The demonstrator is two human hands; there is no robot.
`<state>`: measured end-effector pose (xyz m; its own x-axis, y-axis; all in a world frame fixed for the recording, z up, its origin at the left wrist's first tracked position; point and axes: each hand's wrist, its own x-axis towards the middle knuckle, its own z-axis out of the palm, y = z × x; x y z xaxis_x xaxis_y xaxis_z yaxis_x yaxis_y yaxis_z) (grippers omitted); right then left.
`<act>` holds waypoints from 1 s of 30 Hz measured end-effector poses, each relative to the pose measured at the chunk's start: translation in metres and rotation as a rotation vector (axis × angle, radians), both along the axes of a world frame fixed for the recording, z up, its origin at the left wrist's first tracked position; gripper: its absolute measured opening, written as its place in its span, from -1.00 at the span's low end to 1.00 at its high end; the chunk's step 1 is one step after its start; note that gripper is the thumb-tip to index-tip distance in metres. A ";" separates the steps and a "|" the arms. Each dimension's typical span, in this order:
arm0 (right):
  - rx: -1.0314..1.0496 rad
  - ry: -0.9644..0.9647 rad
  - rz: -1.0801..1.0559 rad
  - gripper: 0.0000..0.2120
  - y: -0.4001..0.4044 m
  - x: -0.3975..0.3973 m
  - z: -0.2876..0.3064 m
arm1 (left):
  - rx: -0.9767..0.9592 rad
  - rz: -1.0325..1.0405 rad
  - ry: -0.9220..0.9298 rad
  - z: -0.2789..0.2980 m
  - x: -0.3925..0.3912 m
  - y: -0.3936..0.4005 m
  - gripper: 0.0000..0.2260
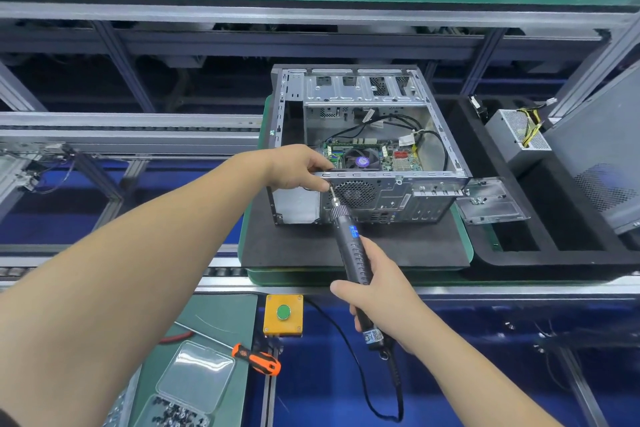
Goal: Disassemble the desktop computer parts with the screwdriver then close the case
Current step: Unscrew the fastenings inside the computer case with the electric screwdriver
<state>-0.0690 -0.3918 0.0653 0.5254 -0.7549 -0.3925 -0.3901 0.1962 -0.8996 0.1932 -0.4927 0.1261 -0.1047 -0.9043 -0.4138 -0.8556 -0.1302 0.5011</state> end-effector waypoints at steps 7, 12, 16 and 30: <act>0.004 -0.014 -0.014 -0.27 0.001 -0.001 0.002 | -0.062 -0.013 -0.020 -0.005 -0.001 0.003 -0.46; -0.004 -0.013 -0.013 -0.27 0.001 0.000 0.003 | -0.086 -0.023 -0.035 -0.007 -0.001 0.003 -0.47; -0.002 -0.004 -0.011 -0.22 0.001 0.000 0.004 | -0.089 -0.035 -0.051 -0.008 -0.001 0.003 -0.46; 0.016 0.012 -0.002 -0.29 0.001 0.004 0.007 | -0.096 -0.059 -0.094 -0.011 0.000 0.002 -0.48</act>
<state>-0.0654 -0.3904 0.0724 0.5193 -0.7496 -0.4105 -0.4007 0.2108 -0.8916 0.1937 -0.4911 0.1153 -0.1240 -0.9337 -0.3358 -0.9041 -0.0332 0.4260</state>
